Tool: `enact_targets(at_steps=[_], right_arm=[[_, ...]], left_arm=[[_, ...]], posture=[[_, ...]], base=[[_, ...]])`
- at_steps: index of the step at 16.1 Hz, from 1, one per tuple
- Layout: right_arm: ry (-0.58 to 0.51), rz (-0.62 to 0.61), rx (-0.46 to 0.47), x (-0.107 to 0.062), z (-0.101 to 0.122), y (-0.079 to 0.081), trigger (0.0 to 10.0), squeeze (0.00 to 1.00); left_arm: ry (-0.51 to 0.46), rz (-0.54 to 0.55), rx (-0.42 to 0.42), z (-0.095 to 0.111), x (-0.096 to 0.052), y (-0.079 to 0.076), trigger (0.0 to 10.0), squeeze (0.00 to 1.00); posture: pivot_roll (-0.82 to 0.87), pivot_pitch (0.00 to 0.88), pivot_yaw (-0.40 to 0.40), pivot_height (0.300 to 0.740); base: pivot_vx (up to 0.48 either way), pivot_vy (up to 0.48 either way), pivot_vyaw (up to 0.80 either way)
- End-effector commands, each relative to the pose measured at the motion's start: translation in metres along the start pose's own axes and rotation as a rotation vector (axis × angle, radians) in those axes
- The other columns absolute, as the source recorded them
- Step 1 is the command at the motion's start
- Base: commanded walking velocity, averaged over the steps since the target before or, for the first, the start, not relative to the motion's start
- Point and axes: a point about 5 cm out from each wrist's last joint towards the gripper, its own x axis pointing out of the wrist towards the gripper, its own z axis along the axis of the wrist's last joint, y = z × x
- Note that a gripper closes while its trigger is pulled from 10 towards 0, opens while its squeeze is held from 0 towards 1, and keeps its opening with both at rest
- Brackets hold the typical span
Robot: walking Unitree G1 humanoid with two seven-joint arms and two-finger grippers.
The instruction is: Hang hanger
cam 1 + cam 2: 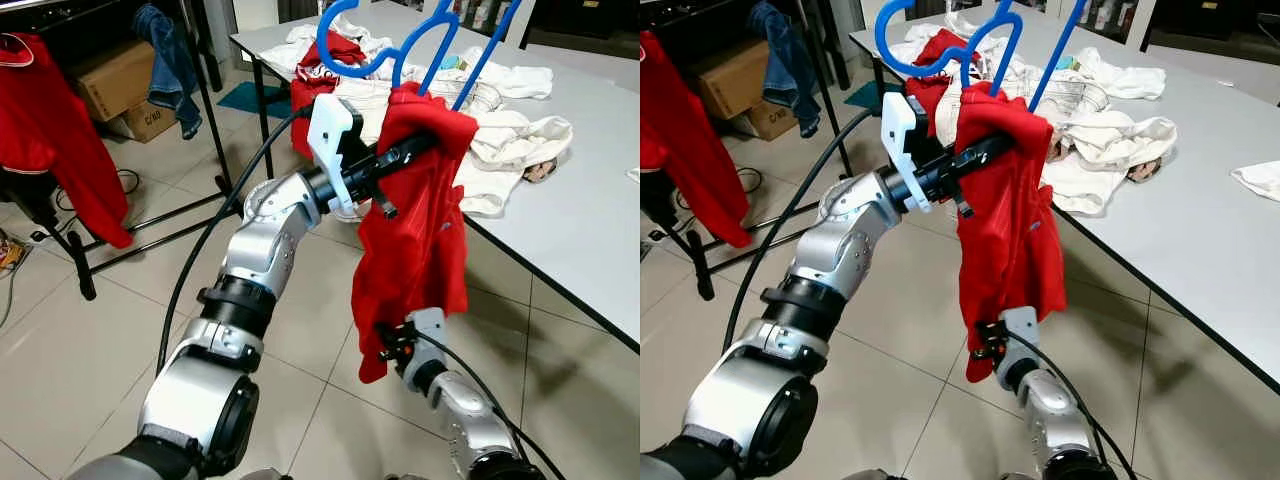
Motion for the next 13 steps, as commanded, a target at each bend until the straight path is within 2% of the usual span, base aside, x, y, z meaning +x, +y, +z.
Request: enact_targets(at_steps=[1,5,11,13], right_arm=[[-0.016,-0.037,0.013,-0.001,0.002,-0.006,0.0,0.00],[-0.061,-0.116,0.024,-0.007,0.008,-0.024,0.0,0.00],[-0.080,-0.134,0.040,-0.009,0.007,-0.026,0.0,0.00],[-0.136,-0.159,0.066,-0.010,0.014,-0.029,0.0,0.00]], left_arm=[[-0.017,-0.004,0.026,0.008,0.000,0.001,10.0,0.00],[-0.005,0.012,0.028,0.006,-0.005,0.004,10.0,0.00],[0.000,0.017,0.027,0.005,-0.005,0.004,10.0,0.00],[0.011,0.013,0.023,0.002,-0.007,0.003,10.0,0.00]], posture=[[-0.12,0.000,0.058,0.740],[-0.12,0.000,0.057,0.740],[-0.13,0.000,0.059,0.740],[-0.13,0.000,0.058,0.740]], base=[[0.000,0.000,0.00],[0.000,0.000,0.00],[0.000,0.000,0.00],[0.000,0.000,0.00]])
